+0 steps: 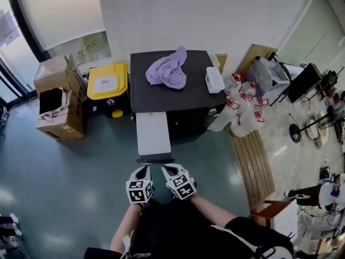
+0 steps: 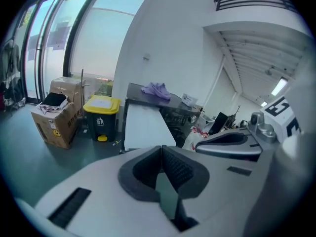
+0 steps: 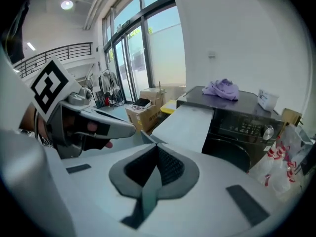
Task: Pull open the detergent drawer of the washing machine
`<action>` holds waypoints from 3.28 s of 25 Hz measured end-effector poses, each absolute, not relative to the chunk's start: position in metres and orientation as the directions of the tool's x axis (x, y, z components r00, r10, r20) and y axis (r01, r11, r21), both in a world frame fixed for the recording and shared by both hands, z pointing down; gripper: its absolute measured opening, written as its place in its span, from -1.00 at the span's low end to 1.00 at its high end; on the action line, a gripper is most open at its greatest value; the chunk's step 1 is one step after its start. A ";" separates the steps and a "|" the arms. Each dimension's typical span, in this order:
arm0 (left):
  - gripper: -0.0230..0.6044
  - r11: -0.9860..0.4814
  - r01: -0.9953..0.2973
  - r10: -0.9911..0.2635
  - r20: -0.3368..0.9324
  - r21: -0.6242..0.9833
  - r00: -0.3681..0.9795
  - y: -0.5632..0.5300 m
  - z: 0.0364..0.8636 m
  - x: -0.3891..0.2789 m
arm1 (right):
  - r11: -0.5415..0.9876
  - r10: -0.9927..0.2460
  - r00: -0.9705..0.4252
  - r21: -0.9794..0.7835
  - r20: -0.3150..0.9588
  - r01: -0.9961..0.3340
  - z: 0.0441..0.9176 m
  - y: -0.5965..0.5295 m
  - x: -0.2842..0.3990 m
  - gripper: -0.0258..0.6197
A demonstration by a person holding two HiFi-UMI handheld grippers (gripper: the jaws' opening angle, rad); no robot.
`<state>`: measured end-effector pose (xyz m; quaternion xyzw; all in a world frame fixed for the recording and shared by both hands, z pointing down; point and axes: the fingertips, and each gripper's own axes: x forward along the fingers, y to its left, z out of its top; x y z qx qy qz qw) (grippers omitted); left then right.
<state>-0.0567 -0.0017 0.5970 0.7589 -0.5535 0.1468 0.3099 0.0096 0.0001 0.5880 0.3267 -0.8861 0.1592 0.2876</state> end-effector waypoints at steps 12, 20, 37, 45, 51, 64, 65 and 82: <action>-0.85 -0.272 -0.914 -0.878 0.313 0.300 0.363 -0.036 0.444 -0.063 | 0.713 -0.609 -0.673 -0.083 0.419 -0.696 0.459 -0.042 -0.002 -0.89; -0.85 -0.272 -0.940 -0.942 0.143 0.207 0.304 -0.045 0.346 -0.078 | 0.706 -0.681 -0.677 0.006 0.281 -0.708 0.371 -0.056 -0.001 -0.89; -0.85 -0.223 -0.975 -0.969 -0.112 0.013 0.220 -0.014 0.233 -0.083 | 0.655 -0.750 -0.662 0.161 0.015 -0.738 0.266 -0.047 0.038 -0.89; -0.85 -0.206 -0.978 -0.974 -0.097 0.007 0.205 -0.019 0.269 -0.082 | 0.624 -0.777 -0.629 0.173 0.028 -0.762 0.290 -0.053 0.046 -0.89; -0.85 -0.207 -0.978 -0.974 -0.092 0.009 0.206 -0.015 0.273 -0.079 | 0.630 -0.769 -0.638 0.194 0.028 -0.752 0.290 -0.046 0.047 -0.89; -0.85 -0.201 -0.979 -0.977 -0.076 0.018 0.200 -0.014 0.277 -0.078 | 0.608 -0.791 -0.609 0.171 0.052 -0.775 0.297 -0.045 0.062 -0.89; -0.85 -0.202 -0.979 -0.977 -0.075 0.019 0.200 -0.014 0.277 -0.078 | 0.608 -0.792 -0.608 0.170 0.054 -0.776 0.297 -0.045 0.063 -0.89; -0.85 -0.198 -0.980 -0.977 -0.089 0.027 0.195 -0.014 0.274 -0.075 | 0.600 -0.796 -0.603 0.179 0.044 -0.779 0.293 -0.049 0.069 -0.89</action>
